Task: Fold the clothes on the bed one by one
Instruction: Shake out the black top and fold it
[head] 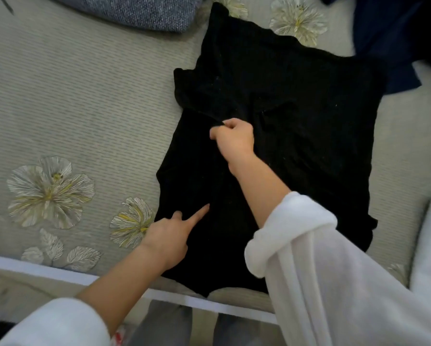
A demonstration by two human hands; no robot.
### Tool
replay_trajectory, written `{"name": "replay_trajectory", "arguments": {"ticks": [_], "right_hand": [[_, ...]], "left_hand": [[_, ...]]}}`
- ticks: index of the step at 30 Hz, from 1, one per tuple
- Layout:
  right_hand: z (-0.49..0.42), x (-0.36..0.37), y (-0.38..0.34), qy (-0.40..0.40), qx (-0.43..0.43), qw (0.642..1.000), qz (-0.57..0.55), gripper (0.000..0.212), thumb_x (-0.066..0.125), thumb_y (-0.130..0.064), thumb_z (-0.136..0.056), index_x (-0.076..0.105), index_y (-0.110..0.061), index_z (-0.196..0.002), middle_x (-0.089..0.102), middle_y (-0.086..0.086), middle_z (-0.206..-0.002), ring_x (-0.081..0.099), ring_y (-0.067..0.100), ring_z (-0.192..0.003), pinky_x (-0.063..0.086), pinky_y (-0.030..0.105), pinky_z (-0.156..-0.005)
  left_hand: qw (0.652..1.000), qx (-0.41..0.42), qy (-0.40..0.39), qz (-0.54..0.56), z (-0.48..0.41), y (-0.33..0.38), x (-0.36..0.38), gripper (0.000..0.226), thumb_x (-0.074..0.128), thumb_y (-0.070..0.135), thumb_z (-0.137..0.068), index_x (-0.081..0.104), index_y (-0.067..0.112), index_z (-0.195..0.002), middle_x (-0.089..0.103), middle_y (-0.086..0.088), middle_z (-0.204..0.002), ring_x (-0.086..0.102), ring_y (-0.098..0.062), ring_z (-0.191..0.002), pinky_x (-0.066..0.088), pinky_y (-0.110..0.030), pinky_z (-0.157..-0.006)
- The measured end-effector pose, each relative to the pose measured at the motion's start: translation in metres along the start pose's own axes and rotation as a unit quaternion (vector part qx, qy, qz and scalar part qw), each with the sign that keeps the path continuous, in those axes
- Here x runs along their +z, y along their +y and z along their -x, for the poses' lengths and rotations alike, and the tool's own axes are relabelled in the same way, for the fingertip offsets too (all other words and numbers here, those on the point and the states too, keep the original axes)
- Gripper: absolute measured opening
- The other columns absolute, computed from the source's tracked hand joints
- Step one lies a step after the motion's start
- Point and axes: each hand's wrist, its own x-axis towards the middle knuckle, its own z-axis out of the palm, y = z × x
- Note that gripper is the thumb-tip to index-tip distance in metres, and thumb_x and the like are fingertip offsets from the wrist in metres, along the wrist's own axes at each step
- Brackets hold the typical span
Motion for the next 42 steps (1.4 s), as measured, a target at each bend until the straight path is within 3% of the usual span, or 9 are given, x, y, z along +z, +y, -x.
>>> {"name": "replay_trajectory", "arguments": {"ticks": [2, 7, 14, 20, 27, 32, 36, 38, 42], "right_hand": [[-0.007, -0.024, -0.009, -0.078, 0.105, 0.951, -0.282, 0.035, 0.062, -0.001, -0.071, 0.067, -0.001, -0.106, 0.069, 0.018, -0.105, 0.063, 0.039, -0.106, 0.054, 0.046, -0.091], [0.001, -0.115, 0.045, -0.060, 0.070, 0.860, -0.501, 0.047, 0.052, -0.005, -0.089, 0.051, -0.004, -0.135, 0.058, 0.021, -0.131, 0.057, 0.036, -0.119, 0.043, 0.047, -0.104], [-0.013, -0.174, 0.065, 0.023, 0.114, 0.865, -0.487, 0.040, 0.065, -0.015, -0.085, 0.061, -0.007, -0.124, 0.069, 0.015, -0.114, 0.069, 0.032, -0.099, 0.055, 0.045, -0.082], [-0.033, -0.196, 0.041, 0.034, 0.017, 0.895, -0.444, 0.045, 0.064, -0.022, -0.088, 0.056, -0.011, -0.131, 0.066, 0.010, -0.123, 0.065, 0.028, -0.110, 0.051, 0.043, -0.096], [-0.037, -0.207, 0.113, 0.250, 0.153, 0.948, -0.128, 0.064, 0.070, -0.028, -0.085, 0.041, -0.014, -0.140, 0.050, 0.009, -0.137, 0.053, 0.026, -0.119, 0.048, 0.039, -0.098], [0.015, -0.171, 0.137, 0.227, -0.192, 0.916, 0.269, 0.073, 0.067, -0.037, -0.085, 0.033, -0.019, -0.147, 0.032, 0.010, -0.151, 0.031, 0.025, -0.139, 0.028, 0.038, -0.112], [0.051, -0.145, 0.174, -0.063, -0.178, 0.835, 0.516, 0.078, 0.055, -0.048, -0.090, 0.009, -0.038, -0.152, -0.005, 0.000, -0.162, -0.009, 0.021, -0.148, 0.009, 0.045, -0.118], [0.067, -0.153, 0.194, -0.046, -0.163, 0.844, 0.509, 0.071, 0.049, -0.046, -0.094, 0.008, -0.039, -0.151, -0.005, -0.002, -0.162, -0.011, 0.018, -0.147, 0.004, 0.041, -0.118], [0.113, -0.197, 0.231, 0.057, -0.187, 0.870, 0.453, 0.070, 0.058, -0.031, -0.090, 0.025, -0.027, -0.151, 0.018, 0.003, -0.160, 0.004, 0.014, -0.148, 0.012, 0.039, -0.117]], "left_hand": [[1.000, -0.015, 0.008, 0.026, -0.002, 0.002, -0.002, 0.113, 0.055, 0.018, -0.085, -0.046, 0.049, -0.125, 0.048, -0.010, -0.119, 0.064, -0.029, -0.083, 0.043, -0.033, -0.060], [1.000, -0.003, 0.005, -0.009, -0.002, 0.010, 0.000, 0.109, 0.053, 0.015, -0.089, -0.043, 0.048, -0.129, 0.038, -0.011, -0.127, 0.062, -0.023, -0.076, 0.041, -0.029, -0.056], [0.999, 0.000, -0.027, -0.036, -0.006, 0.012, 0.001, 0.113, 0.055, 0.016, -0.088, -0.045, 0.049, -0.126, 0.041, -0.012, -0.122, 0.061, -0.021, -0.080, 0.043, -0.027, -0.060], [0.998, 0.005, -0.038, -0.054, 0.013, 0.018, -0.008, 0.112, 0.054, 0.019, -0.086, -0.047, 0.050, -0.125, 0.040, 0.000, -0.093, 0.050, -0.016, -0.065, 0.043, -0.027, -0.056], [0.992, 0.056, -0.081, -0.073, 0.036, 0.028, 0.007, 0.083, 0.045, 0.042, -0.092, -0.020, 0.051, -0.142, 0.048, 0.000, -0.111, 0.061, -0.017, -0.086, 0.040, -0.027, -0.060], [0.976, 0.128, 0.172, -0.037, 0.029, 0.035, 0.008, 0.047, 0.047, 0.033, -0.088, 0.057, 0.022, -0.132, 0.058, -0.007, -0.121, 0.059, -0.025, -0.110, 0.053, -0.035, -0.081], [0.989, 0.096, 0.070, -0.089, 0.027, 0.024, 0.022, 0.068, 0.039, 0.041, -0.097, 0.000, 0.030, -0.151, -0.012, -0.015, -0.159, -0.009, -0.033, -0.146, 0.006, -0.044, -0.117], [0.986, 0.107, 0.003, -0.131, 0.035, 0.013, 0.035, 0.068, 0.023, 0.049, -0.100, -0.027, 0.032, -0.142, -0.039, -0.008, -0.149, -0.034, -0.027, -0.139, -0.012, -0.039, -0.116], [0.984, 0.147, -0.028, -0.093, 0.056, -0.001, 0.041, 0.074, 0.026, 0.057, -0.096, -0.025, 0.030, -0.143, -0.038, 0.001, -0.150, -0.039, -0.013, -0.136, -0.022, -0.029, -0.113]]}}
